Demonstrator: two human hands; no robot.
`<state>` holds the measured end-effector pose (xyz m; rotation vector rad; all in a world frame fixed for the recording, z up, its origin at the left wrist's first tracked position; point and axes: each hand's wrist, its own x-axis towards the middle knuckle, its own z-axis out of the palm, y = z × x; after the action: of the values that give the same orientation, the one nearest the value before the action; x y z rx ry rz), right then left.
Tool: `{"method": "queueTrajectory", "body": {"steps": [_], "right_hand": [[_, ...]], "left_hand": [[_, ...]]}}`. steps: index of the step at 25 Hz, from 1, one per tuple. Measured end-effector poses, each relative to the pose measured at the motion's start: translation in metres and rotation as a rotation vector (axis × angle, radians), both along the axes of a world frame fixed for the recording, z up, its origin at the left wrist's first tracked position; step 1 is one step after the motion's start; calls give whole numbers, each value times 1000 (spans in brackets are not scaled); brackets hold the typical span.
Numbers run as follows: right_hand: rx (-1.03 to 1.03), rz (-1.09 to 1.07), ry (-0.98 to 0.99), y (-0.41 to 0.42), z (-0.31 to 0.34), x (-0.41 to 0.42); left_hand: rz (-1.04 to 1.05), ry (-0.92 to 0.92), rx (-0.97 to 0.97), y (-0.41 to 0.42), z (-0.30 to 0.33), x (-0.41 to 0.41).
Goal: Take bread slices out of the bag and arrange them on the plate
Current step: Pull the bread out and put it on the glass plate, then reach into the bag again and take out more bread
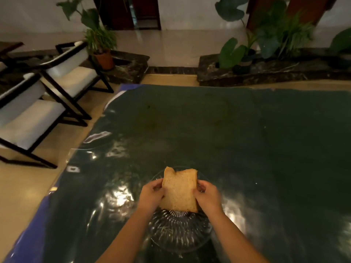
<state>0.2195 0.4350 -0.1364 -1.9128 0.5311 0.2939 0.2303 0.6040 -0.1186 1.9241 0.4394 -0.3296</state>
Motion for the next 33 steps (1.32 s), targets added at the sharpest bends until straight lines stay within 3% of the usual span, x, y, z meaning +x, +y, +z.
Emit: {"method": "queueTrajectory", "body": {"steps": [15, 19, 25, 33], "right_hand": [[-271, 4, 58, 12, -22, 6], [-248, 16, 67, 7, -15, 2], [-94, -19, 6, -8, 25, -17], [-25, -156, -262, -100, 128, -104]], "left_hand": [[-68, 34, 25, 3, -38, 17], [-99, 64, 20, 6, -34, 17], [-174, 63, 95, 1, 14, 7], [-423, -166, 104, -88, 110, -61]]}}
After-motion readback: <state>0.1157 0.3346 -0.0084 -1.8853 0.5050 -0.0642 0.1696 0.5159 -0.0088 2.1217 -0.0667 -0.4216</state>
